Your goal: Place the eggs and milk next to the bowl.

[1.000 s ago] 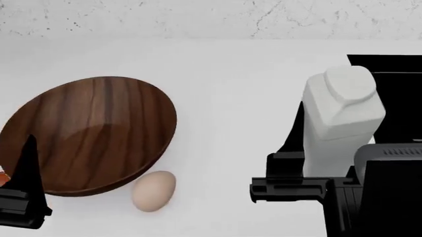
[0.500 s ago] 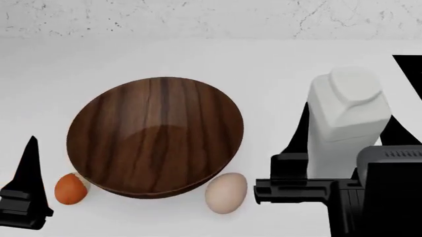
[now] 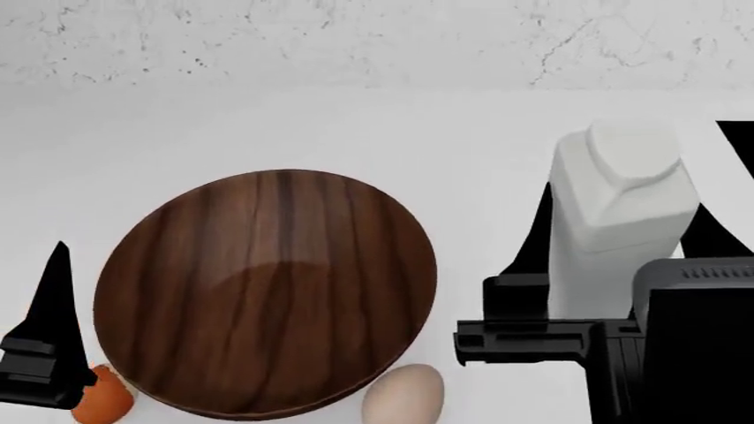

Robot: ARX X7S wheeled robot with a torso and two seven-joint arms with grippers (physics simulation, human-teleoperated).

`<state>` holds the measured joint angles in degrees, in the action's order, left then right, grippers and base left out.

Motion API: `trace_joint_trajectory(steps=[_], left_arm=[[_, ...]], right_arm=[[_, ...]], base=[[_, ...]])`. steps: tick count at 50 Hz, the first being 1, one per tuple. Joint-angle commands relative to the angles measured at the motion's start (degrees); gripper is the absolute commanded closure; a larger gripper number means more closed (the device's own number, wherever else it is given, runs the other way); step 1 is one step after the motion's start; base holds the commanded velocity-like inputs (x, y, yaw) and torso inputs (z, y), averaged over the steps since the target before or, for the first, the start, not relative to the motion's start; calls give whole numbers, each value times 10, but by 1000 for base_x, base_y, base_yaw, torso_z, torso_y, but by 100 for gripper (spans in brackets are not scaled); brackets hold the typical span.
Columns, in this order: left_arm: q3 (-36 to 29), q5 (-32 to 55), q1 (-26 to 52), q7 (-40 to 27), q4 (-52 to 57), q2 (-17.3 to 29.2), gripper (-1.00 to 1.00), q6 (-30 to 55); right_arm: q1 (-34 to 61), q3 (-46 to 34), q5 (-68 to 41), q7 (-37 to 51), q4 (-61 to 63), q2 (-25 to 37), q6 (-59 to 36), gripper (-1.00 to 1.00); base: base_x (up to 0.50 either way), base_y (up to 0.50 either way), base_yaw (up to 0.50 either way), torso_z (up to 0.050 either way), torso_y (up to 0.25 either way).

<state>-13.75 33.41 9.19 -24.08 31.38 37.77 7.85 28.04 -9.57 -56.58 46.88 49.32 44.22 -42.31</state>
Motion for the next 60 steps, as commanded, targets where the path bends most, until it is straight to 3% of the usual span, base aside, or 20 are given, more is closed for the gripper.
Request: trace_joint_trajectory(steps=[1,13,31,44,60], left_arm=[[0,0,0,0,0,0,-100,-2],[1,0,-2,-1,1,1,-100,-1],[-19,-9,27,-11,12,-1,-100,31],[-20,-10,42,-21,16,1,-100,48],[-16,-12,43,-26,13,7,-100,54]], right_arm=[[8,3,21,-7,5,-1,-5,100],[21,0,12,-33,-9,5,-1,100],[-67,27,54,-309,-105,82,145,100],[-45,11,72,-466,-217,50,230,100],[-3,-39,103,-550,-322,7,251,100]], base=[[0,0,0,0,0],[0,0,0,1,1],[0,0,0,0,1],[0,0,0,0,1],[0,0,0,1,1]])
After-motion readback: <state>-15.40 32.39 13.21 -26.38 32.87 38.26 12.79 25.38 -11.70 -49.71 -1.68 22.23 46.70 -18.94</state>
